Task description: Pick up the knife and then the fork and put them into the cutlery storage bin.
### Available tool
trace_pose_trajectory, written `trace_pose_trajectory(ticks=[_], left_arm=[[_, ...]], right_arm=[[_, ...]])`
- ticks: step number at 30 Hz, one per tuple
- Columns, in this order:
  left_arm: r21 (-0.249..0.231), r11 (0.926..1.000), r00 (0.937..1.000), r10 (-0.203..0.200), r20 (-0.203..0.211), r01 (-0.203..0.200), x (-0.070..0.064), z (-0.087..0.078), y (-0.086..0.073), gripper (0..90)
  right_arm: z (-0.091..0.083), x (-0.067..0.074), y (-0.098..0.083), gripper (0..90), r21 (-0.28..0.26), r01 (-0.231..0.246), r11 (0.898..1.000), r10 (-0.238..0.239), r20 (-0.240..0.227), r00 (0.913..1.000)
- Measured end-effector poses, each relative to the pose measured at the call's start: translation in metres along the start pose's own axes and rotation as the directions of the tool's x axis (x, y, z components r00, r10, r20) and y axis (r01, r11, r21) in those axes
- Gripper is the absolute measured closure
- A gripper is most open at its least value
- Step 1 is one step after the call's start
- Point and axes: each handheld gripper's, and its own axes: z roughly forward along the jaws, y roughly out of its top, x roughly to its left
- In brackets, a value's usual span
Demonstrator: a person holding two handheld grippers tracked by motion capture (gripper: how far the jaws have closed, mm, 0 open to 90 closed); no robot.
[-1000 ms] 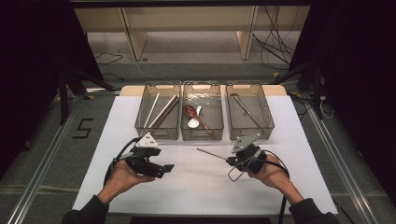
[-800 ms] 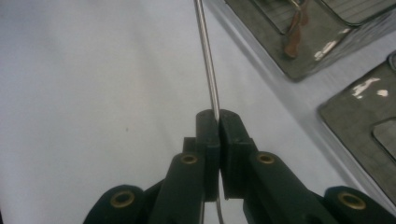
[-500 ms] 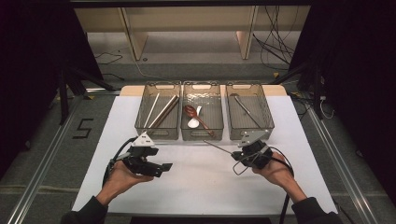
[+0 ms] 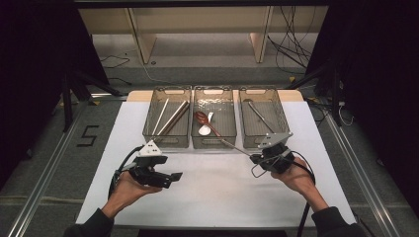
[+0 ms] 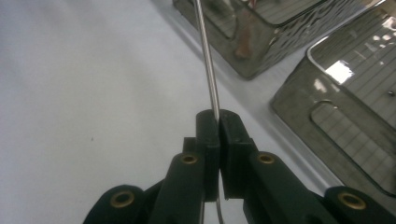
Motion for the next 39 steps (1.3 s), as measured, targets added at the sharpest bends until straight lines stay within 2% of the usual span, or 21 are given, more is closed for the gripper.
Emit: trace_pose_trajectory(ticks=[3,10,20,30,39], left_arm=[[-0.027,0.9996,1.0,-0.001,0.004,0.001,-0.001,-0.002,0.0,18.0],[-0.024,0.9997,1.0,0.007,0.005,-0.007,0.0,0.0,0.0,18.0],[-0.056,0.9983,0.9998,0.017,0.01,-0.016,-0.002,0.0,0.0,17.8],[-0.095,0.9954,0.9999,0.008,0.008,-0.007,-0.001,-0.002,0.0,17.3],[-0.111,0.9938,1.0,0.005,0.004,-0.004,0.0,-0.004,0.001,17.2]], right_arm=[[-0.002,-0.008,0.003,88.2,-0.006,-0.016,1.0,0.016,0.018,0.9997],[-0.005,-0.024,0.009,88.2,-0.022,-0.047,0.999,0.048,0.045,0.9978],[-0.006,-0.046,0.016,88.2,-0.034,-0.098,0.995,0.101,0.076,0.992],[-0.001,-0.067,0.028,88.1,-0.043,-0.153,0.987,0.156,0.106,0.982],[0.006,-0.082,0.037,88.1,-0.034,-0.194,0.98,0.197,0.136,0.9709]])
